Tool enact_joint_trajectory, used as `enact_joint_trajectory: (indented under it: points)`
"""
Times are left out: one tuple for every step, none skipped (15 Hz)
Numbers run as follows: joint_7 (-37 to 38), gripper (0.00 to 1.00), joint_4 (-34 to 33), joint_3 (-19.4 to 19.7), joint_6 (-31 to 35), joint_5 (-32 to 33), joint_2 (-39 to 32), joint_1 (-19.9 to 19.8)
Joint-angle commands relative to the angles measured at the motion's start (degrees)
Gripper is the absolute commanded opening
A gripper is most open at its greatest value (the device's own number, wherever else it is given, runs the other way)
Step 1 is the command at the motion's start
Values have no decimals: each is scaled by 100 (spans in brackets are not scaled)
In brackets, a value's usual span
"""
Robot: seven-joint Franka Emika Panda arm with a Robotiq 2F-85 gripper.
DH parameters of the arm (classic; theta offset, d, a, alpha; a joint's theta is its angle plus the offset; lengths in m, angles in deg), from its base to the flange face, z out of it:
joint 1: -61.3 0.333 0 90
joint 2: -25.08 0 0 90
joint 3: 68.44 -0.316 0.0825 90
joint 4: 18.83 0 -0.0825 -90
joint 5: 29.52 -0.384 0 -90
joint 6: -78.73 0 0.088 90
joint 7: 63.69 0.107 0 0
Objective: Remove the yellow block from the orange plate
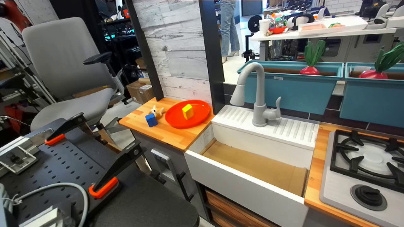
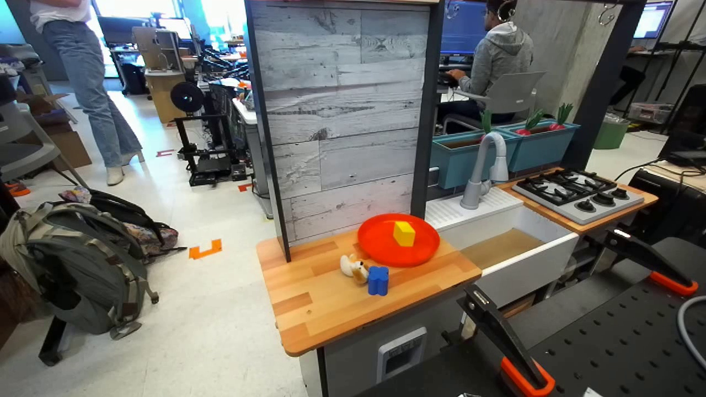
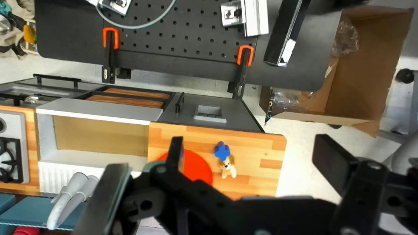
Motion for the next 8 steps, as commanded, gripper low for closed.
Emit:
enact_joint_trajectory:
  points:
    - [73, 100, 13, 113, 1153, -47, -888, -147]
    - [60, 100, 0, 159, 1494, -36, -1176, -186]
    - [39, 100, -39, 205, 1856, -51, -1541, -217]
    - [72, 100, -93, 247, 2216, -89, -1882, -261]
    - [106, 100, -172, 300, 2629, -120, -2307, -313]
    - [111, 100, -256, 356, 2958, -131, -2689, -353]
    - [125, 100, -354, 404, 3215, -154, -3049, -386]
    - [105, 100, -492, 460, 3442, -205, -3428, -411]
